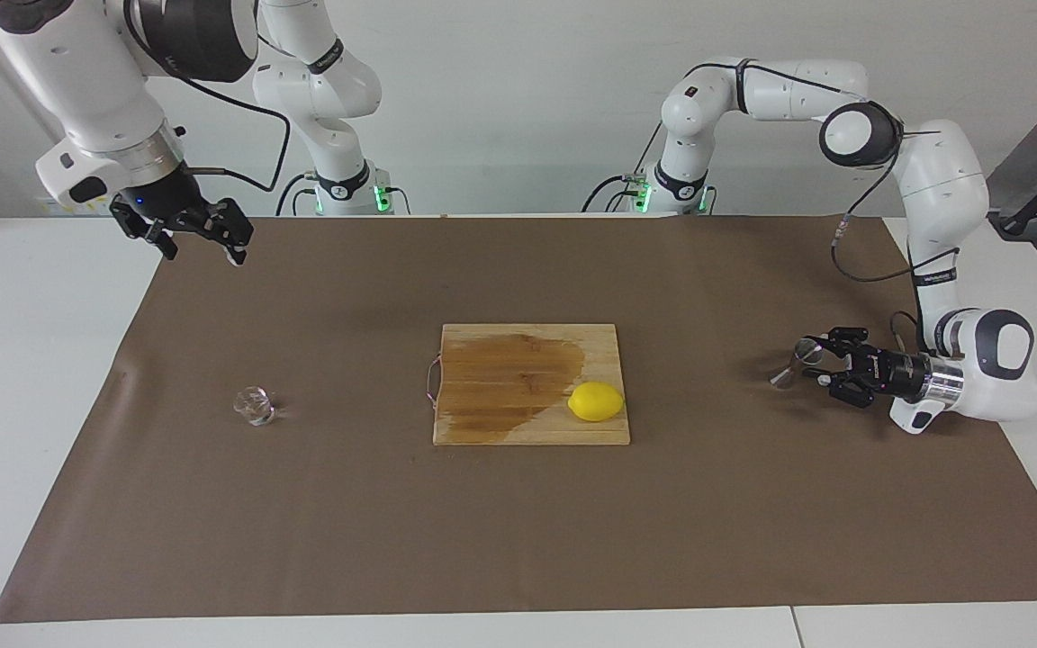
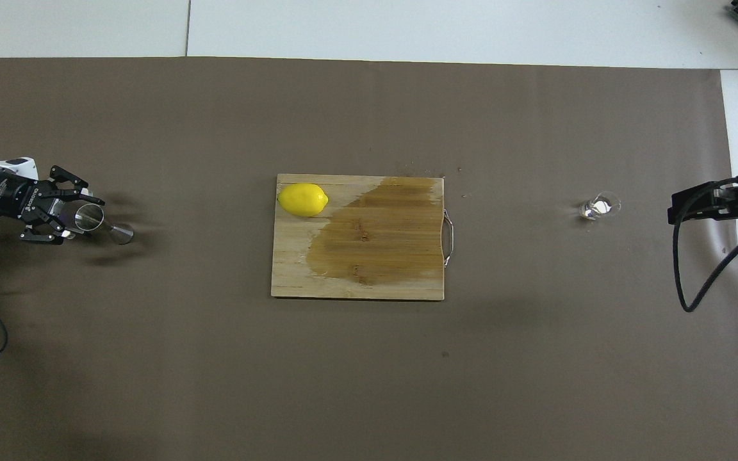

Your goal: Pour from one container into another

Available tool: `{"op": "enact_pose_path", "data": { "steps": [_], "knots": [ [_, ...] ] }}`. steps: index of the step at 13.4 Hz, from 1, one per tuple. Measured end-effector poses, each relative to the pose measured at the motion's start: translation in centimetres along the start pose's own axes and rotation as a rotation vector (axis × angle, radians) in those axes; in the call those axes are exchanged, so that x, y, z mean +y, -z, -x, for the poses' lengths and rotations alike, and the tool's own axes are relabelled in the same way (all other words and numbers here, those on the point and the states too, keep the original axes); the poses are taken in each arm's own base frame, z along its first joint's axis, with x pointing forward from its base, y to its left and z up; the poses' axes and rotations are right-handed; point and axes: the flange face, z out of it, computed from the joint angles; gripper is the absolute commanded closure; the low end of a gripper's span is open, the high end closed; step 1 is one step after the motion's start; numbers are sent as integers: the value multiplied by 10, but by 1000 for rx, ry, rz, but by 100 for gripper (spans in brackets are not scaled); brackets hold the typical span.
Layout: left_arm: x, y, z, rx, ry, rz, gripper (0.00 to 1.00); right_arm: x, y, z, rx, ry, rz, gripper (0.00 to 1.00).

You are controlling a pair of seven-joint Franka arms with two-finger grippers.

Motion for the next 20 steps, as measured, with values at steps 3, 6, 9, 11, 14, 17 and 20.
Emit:
{"op": "enact_pose_path", "data": {
  "steps": [3, 6, 9, 11, 14, 17, 20],
  "knots": [
    [-1, -1, 0, -1, 1, -8, 63, 0, 0, 0, 0, 0, 0, 0],
    [-1, -2, 0, -3, 0, -11, 63, 0, 0, 0, 0, -1, 0, 0],
    [1, -4, 2, -5, -5, -15, 62, 1, 0, 0, -1, -1, 0, 0],
    [7, -12, 7, -9, -15, -28, 61, 1, 0, 0, -1, -1, 0, 0],
    [27, -39, 18, -38, -44, -59, 61, 1, 0, 0, -1, -1, 0, 0],
    [54, -74, 46, -67, -88, -77, 61, 1, 0, 0, -1, -1, 0, 0],
    [82, -122, 77, -52, -110, -81, 61, 3, 0, 0, -1, 1, 0, 0]
  ]
}}
